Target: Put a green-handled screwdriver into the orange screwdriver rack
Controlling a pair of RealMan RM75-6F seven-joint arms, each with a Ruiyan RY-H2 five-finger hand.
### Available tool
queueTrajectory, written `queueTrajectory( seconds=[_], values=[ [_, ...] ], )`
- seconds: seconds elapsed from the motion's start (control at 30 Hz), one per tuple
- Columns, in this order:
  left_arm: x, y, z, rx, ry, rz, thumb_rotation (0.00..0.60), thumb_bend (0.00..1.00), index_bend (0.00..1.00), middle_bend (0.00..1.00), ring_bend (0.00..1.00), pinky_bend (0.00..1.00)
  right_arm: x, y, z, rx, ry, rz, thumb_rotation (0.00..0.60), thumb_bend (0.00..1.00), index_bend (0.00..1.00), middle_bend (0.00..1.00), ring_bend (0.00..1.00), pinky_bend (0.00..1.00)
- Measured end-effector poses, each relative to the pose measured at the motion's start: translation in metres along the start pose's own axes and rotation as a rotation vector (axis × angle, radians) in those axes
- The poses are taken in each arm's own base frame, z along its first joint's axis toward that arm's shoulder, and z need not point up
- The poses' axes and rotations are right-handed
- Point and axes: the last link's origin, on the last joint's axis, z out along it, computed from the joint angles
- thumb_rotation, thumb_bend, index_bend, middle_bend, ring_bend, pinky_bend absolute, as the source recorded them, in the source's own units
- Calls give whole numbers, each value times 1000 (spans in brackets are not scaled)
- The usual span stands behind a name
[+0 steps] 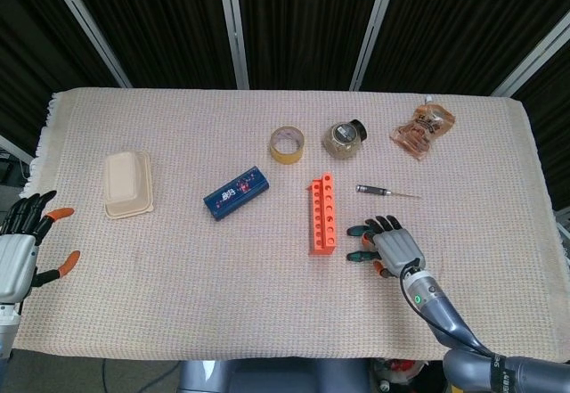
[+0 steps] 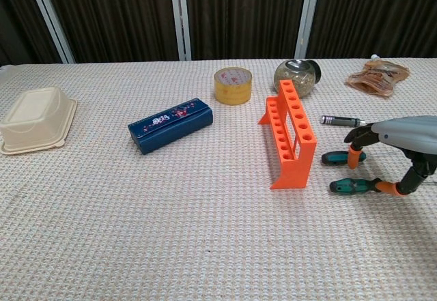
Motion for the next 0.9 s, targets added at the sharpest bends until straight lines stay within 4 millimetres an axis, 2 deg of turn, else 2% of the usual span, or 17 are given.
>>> queueTrajectory(
  seconds=[0.43,0.63,0.9],
  values=[
    [-2,-2,0,3,-12,1,600,263,253,42,12,0,-13,-3,0,-8,-2,41,600,369,299,0,0,0],
    [-2,-3,1,4,-10,-1,600,265,253,41,13,0,-19,-2,1,-14,-5,37,600,368,323,0,0,0],
    [-3,-5,1,7,-11,-2,600,263,253,39,13,0,-26,0,-12,-22,-25,47,600,369,345,0,0,0]
  ],
)
